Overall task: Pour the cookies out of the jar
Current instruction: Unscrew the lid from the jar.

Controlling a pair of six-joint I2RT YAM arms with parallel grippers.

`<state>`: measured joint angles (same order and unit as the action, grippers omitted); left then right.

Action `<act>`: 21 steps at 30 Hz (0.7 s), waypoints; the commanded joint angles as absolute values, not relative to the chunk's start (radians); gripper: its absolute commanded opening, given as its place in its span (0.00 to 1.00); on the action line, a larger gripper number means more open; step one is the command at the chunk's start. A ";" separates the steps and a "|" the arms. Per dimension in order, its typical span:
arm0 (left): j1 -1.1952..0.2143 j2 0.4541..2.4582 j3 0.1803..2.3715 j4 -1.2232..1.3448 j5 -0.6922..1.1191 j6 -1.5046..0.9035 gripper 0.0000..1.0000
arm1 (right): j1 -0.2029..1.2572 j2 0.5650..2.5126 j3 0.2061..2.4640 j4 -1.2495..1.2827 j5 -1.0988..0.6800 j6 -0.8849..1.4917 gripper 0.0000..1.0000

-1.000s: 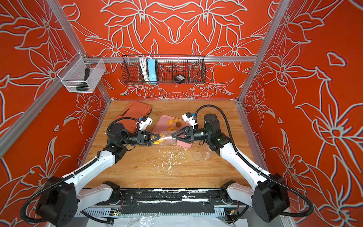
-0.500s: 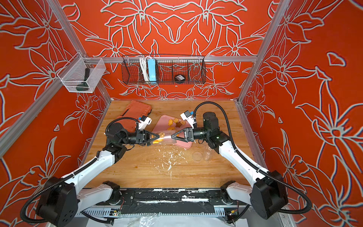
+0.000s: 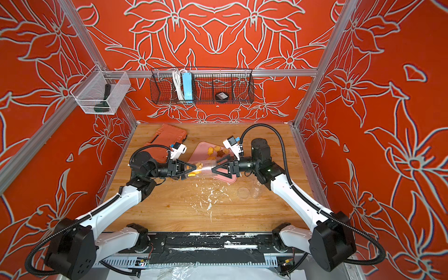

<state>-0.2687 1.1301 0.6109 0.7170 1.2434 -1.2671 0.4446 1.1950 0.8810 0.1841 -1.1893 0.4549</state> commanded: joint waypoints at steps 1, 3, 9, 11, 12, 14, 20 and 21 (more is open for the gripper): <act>-0.253 1.117 0.601 0.779 1.258 -1.309 0.60 | 0.436 1.183 0.865 0.256 -1.173 0.353 0.71; -0.252 1.118 0.600 0.790 1.258 -1.317 0.60 | 0.435 1.195 0.867 0.256 -1.177 0.314 0.72; -0.252 1.114 0.600 0.781 1.258 -1.309 0.60 | 0.436 1.204 0.872 0.296 -1.147 0.385 0.87; -0.252 1.114 0.603 0.763 1.256 -1.292 0.60 | 0.436 1.178 0.873 0.282 -1.111 0.433 0.94; -0.252 1.112 0.606 0.748 1.256 -1.281 0.60 | 0.434 1.165 0.881 0.244 -1.076 0.453 0.97; -0.250 1.110 0.611 0.720 1.255 -1.256 0.60 | 0.434 1.123 0.922 0.074 -0.951 0.509 0.99; -0.250 1.097 0.646 0.600 1.257 -1.160 0.60 | 0.403 1.101 0.995 -0.173 -0.986 0.883 0.99; -0.250 1.098 0.646 0.601 1.259 -1.157 0.60 | 0.403 1.092 0.967 -0.135 -0.990 0.987 0.99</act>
